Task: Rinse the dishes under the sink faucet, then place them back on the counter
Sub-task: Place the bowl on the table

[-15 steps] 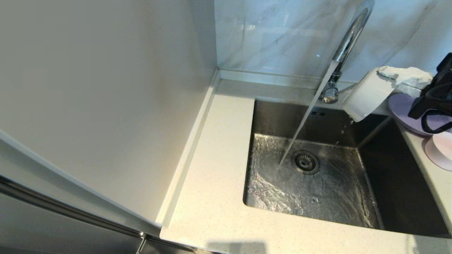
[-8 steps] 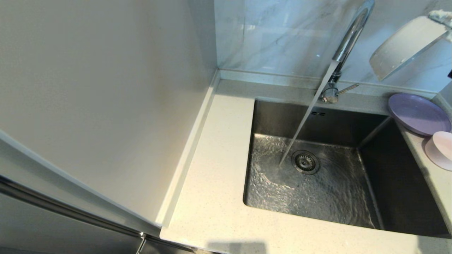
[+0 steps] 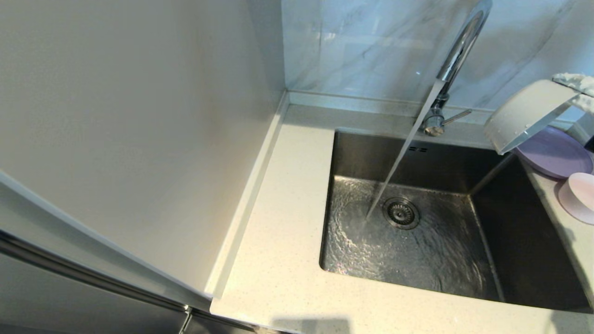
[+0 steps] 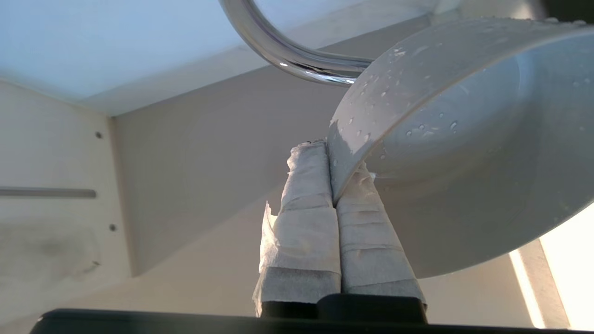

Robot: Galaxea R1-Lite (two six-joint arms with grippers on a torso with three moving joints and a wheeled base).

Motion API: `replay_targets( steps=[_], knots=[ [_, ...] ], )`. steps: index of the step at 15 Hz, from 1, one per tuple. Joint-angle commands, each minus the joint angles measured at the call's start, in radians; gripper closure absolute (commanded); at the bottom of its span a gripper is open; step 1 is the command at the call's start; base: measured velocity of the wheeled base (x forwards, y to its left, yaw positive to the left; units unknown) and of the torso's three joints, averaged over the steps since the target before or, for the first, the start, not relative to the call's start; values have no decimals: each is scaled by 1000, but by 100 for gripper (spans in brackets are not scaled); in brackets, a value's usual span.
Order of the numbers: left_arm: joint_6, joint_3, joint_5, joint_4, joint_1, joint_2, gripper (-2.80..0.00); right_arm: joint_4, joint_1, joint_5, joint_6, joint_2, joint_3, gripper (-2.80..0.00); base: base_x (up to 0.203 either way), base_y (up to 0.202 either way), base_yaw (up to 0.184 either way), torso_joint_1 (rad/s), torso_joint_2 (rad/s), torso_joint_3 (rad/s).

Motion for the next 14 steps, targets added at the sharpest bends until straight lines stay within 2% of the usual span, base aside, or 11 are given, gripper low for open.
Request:
replay_targets(
  steps=[1, 3, 5, 7, 9, 10, 12, 14],
  knots=[
    [0, 0, -1, 0, 0, 0, 0, -19, -20, 13, 15, -11, -44, 0, 0, 0, 0, 0, 0, 0],
    [0, 0, 0, 0, 0, 0, 0, -39, -39, 13, 55, -6, -239, 0, 0, 0, 0, 0, 0, 0],
    [0, 0, 0, 0, 0, 0, 0, -60, -55, 13, 109, -3, -349, 0, 0, 0, 0, 0, 0, 0],
    [0, 0, 0, 0, 0, 0, 0, -67, -60, 36, 118, -14, -300, 0, 0, 0, 0, 0, 0, 0],
    [0, 0, 0, 0, 0, 0, 0, -49, -63, 95, 107, -37, -148, 0, 0, 0, 0, 0, 0, 0],
    [0, 0, 0, 0, 0, 0, 0, -20, -64, 117, 103, -44, -119, 0, 0, 0, 0, 0, 0, 0],
    [0, 0, -1, 0, 0, 0, 0, 61, -68, 151, 95, -51, -182, 0, 0, 0, 0, 0, 0, 0],
    [0, 0, -1, 0, 0, 0, 0, 235, -73, 170, 91, -41, -353, 0, 0, 0, 0, -27, 38, 22]
  ],
)
